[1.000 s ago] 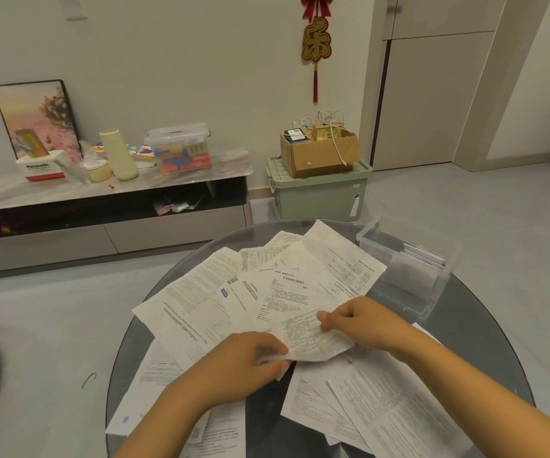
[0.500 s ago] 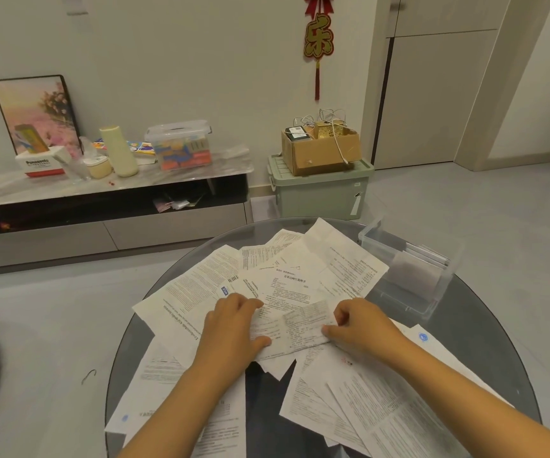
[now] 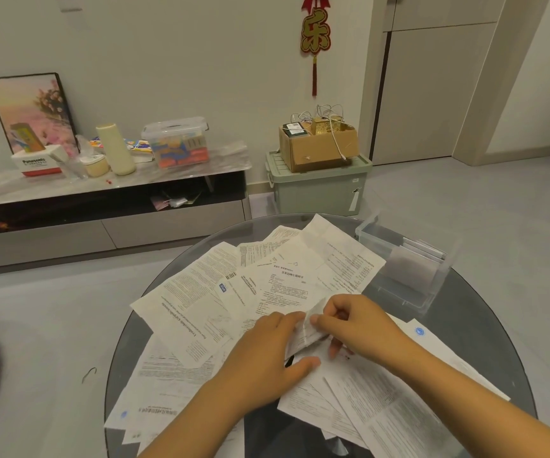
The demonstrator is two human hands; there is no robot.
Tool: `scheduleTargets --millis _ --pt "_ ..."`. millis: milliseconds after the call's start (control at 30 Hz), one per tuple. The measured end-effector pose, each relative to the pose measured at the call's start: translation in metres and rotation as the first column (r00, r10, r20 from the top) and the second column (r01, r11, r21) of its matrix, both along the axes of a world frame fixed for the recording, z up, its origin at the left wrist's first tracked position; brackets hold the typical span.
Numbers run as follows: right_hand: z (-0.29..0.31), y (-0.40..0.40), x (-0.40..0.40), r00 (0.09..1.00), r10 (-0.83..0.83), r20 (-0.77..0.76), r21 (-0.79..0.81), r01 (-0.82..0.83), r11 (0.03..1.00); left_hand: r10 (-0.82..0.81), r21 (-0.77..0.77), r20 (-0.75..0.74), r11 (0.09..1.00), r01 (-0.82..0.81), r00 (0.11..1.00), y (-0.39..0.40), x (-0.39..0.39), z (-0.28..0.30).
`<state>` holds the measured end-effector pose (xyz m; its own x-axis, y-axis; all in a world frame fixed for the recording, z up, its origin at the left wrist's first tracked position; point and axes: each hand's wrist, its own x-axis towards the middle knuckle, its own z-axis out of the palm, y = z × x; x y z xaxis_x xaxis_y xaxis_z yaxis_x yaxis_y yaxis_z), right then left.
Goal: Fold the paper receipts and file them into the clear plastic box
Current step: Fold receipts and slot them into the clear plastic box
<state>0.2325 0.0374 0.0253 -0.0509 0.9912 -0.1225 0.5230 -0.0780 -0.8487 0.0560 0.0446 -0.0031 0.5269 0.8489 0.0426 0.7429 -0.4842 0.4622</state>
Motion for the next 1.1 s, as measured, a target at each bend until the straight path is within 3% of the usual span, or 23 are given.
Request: scheduleTargets --millis 200,367,533,633,733,867,1033,1100 --pt "-0.002 -0.005 -0.002 0.993 0.077 -0.085 0.227 -0.056 0.972 0.16 -0.232 0.294 0.968 -0.092 0.942 -0.008 0.006 0.008" --pt "-0.012 0.0 -0.003 0.986 0.142 0.088 0.242 -0.159 0.957 0.431 -0.464 0.411 0.857 -0.223 0.803 -0.005 -0.005 0.009" --pt "-0.023 0.004 -0.008 0.924 0.257 0.282 0.214 -0.322 0.922 0.539 -0.555 0.465 0.795 -0.244 0.702 -0.005 -0.013 0.006" --pt "-0.027 0.005 -0.011 0.866 0.31 0.392 0.228 -0.418 0.88 0.504 -0.456 0.384 0.832 -0.316 0.774 -0.003 -0.021 -0.001" --pt "-0.03 0.003 -0.011 0.769 0.363 0.526 0.173 -0.515 0.84 0.404 -0.332 0.184 0.883 -0.33 0.896 -0.005 -0.027 -0.003" --pt "-0.032 0.003 -0.013 0.702 0.417 0.578 0.096 -0.566 0.819 0.338 -0.132 -0.021 0.932 -0.338 0.941 -0.006 -0.028 -0.005" --pt "-0.033 0.004 -0.014 0.694 0.412 0.59 0.109 -0.574 0.812 0.266 0.074 -0.059 0.962 -0.262 0.962 -0.002 -0.032 -0.005" --pt "-0.034 0.004 -0.013 0.686 0.402 0.606 0.135 -0.587 0.798 0.187 0.054 -0.066 0.981 -0.184 0.98 -0.004 -0.031 -0.006"
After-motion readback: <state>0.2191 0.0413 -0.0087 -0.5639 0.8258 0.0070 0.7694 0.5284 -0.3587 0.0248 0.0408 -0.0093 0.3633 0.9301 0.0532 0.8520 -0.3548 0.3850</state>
